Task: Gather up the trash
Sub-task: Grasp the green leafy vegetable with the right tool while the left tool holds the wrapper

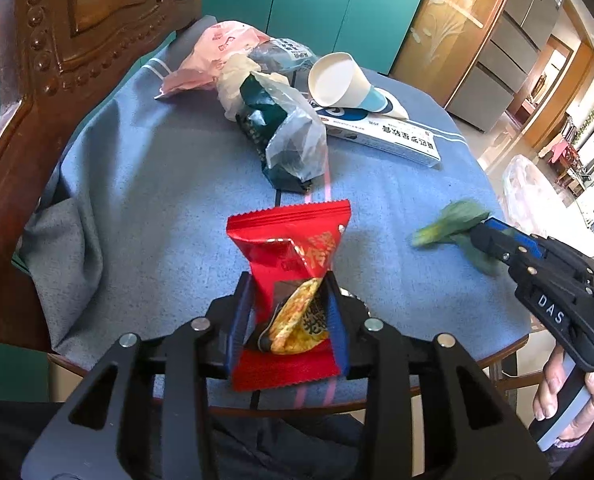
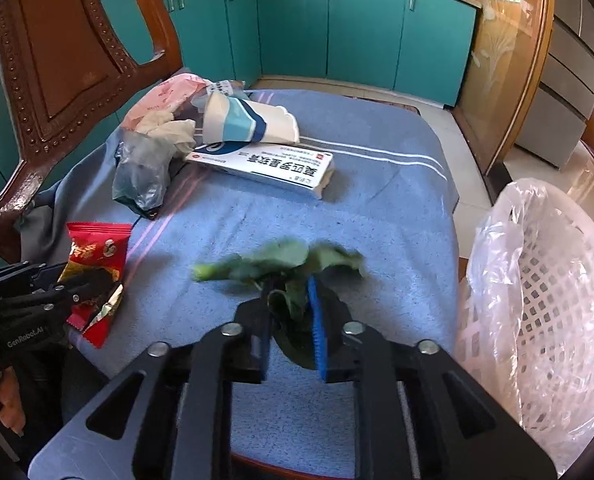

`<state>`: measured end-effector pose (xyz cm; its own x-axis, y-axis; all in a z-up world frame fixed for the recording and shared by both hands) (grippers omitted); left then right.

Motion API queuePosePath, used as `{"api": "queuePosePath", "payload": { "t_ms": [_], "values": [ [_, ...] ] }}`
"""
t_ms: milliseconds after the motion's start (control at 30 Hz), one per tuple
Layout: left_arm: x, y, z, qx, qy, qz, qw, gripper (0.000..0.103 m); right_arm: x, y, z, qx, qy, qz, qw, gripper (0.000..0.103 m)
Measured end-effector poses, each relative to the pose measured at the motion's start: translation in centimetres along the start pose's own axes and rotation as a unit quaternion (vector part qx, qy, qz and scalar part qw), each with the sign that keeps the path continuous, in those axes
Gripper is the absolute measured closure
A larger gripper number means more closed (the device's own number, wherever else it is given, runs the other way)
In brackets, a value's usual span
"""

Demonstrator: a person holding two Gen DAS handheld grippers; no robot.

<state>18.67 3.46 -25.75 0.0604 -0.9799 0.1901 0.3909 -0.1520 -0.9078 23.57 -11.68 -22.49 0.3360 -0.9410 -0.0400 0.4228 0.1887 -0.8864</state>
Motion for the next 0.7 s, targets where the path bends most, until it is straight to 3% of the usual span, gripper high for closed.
{"api": "queuePosePath", "payload": {
  "t_ms": [33, 67, 100, 533, 700],
  "values": [
    [0.0, 0.0, 0.0, 0.0, 0.0, -0.001, 1.0, 0.067, 0.0, -0.2, 0.1, 0.003, 0.0, -0.001, 1.0, 0.064],
    [0.0, 0.0, 0.0, 0.0, 0.0, -0.002, 1.0, 0.067, 0.1, -0.4, 0.3, 0.011, 0.004, -0.006, 1.0, 0.041],
    [0.0, 0.0, 0.0, 0.001, 0.0, -0.002, 1.0, 0.067, 0.2, -0.6, 0.5, 0.02, 0.007, -0.009, 1.0, 0.032],
    [-0.1, 0.3, 0.0, -0.005, 0.002, 0.005, 1.0, 0.061, -0.1, 2.9, 0.7, -0.015, 0.018, -0.004, 1.0, 0.033],
    [-0.1, 0.4, 0.0, -0.004, 0.002, 0.005, 1.0, 0.062, -1.2, 2.6, 0.8, -0.008, 0.002, 0.015, 1.0, 0.065]
  ]
}}
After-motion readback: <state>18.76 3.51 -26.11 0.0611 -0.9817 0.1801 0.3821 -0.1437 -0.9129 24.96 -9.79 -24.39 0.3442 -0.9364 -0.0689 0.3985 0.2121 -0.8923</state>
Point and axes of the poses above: each gripper's, at about its wrist camera, not at the fingertips, and y roughly the way its jaws point, x to its right, z to its top, the point moved 10 cm from there along y, roughly the way its jaws point, and after that the axes turned 10 degrees about -x, right-handed, at the moved point
